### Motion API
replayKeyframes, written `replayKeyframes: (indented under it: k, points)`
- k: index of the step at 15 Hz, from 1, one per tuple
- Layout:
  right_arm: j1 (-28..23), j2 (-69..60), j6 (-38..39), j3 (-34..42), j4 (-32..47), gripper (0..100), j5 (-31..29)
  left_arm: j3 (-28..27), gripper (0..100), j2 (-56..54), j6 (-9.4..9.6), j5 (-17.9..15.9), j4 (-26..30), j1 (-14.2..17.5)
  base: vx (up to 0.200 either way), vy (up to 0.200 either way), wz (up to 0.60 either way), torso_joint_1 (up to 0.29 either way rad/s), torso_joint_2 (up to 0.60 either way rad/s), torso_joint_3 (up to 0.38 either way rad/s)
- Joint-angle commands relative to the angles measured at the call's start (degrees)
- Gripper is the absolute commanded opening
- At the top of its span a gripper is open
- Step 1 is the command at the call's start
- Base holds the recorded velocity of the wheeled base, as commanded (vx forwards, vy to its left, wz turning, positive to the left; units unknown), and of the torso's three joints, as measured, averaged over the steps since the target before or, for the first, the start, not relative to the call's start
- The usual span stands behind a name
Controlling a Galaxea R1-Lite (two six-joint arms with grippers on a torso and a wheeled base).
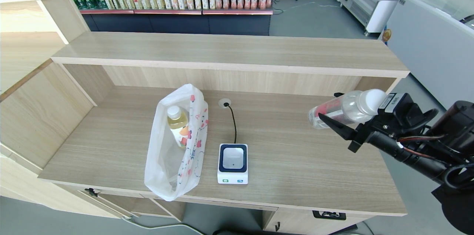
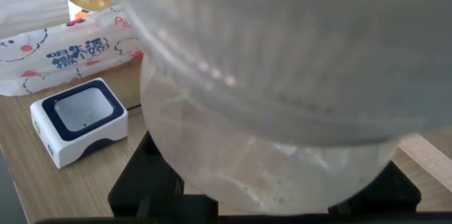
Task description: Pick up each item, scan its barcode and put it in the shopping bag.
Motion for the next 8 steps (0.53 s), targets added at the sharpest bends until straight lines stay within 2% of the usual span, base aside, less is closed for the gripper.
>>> replayKeyframes:
  k: [1, 5, 8]
  points:
    - [0.03, -0.20, -0.07, 0.10, -0.06, 0, 0.03, 0.01, 100, -0.02, 0.07, 0.00, -0.01, 0.02, 0.000, 0.000, 0.00, 0.000, 0.00, 0.000]
    - [0.03, -0.11, -0.42, 0.01, -0.06, 0, -0.05, 0.01, 100, -0.02, -0.11, 0.00, -0.01, 0.02, 0.000, 0.000, 0.00, 0.000, 0.00, 0.000]
    - [0.03, 0.24, -0.69, 0.10, -0.06, 0, -0.05, 0.01, 100, -0.02, -0.02, 0.00, -0.01, 0.02, 0.000, 0.200, 0.00, 0.005, 0.00, 0.004]
